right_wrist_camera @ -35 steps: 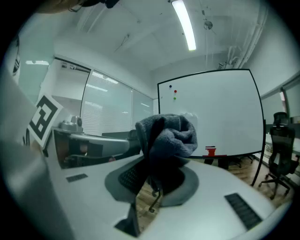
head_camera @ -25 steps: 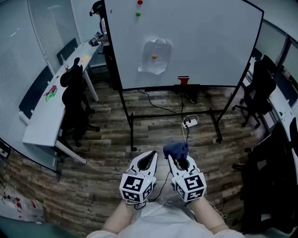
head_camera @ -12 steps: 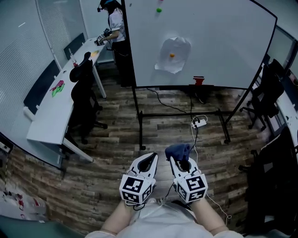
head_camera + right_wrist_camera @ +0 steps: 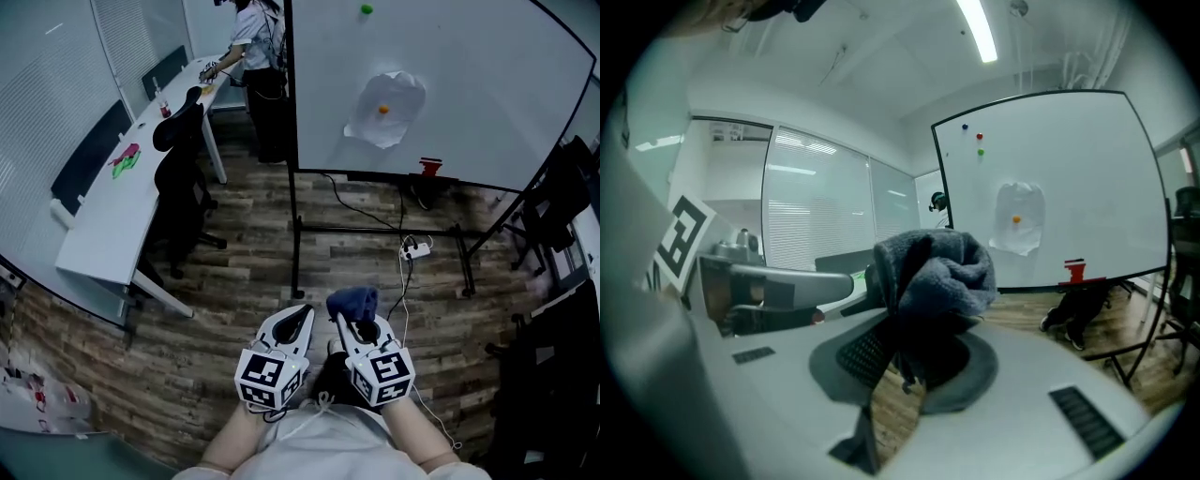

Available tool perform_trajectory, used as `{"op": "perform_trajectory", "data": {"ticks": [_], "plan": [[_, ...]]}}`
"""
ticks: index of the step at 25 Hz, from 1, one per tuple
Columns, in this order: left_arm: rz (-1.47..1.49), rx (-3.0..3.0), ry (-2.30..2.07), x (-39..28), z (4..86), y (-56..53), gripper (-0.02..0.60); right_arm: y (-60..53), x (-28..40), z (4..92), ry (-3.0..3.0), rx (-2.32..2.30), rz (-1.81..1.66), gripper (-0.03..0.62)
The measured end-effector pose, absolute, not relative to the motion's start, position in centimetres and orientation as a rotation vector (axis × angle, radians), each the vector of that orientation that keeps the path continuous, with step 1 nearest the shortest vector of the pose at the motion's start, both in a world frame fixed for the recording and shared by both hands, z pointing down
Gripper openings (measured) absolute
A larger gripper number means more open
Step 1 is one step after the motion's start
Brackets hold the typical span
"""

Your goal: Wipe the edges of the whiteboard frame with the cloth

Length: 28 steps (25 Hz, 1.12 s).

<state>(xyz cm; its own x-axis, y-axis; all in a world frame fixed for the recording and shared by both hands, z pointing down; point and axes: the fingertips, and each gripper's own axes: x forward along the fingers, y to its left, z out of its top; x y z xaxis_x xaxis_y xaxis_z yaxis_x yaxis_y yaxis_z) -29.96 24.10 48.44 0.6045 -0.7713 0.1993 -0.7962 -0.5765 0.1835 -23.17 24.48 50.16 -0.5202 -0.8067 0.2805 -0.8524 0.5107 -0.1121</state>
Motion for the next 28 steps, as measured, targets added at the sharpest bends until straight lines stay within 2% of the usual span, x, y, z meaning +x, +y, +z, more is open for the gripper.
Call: {"op": "perform_trajectory", "data": {"ticks": [17,28], "plan": [[0.111,2.461,-1.520,-28.5,47.9,0.0,0.018,-1.0,-21.2,49.9,-2.667,1.224,0.370,0.066],[0.154,2.350,-1.540,-30.5,50.5,-10.9,0.018,-12.4,-23.7,52.2,-2.646,1.110,0.451,0.067]]}}
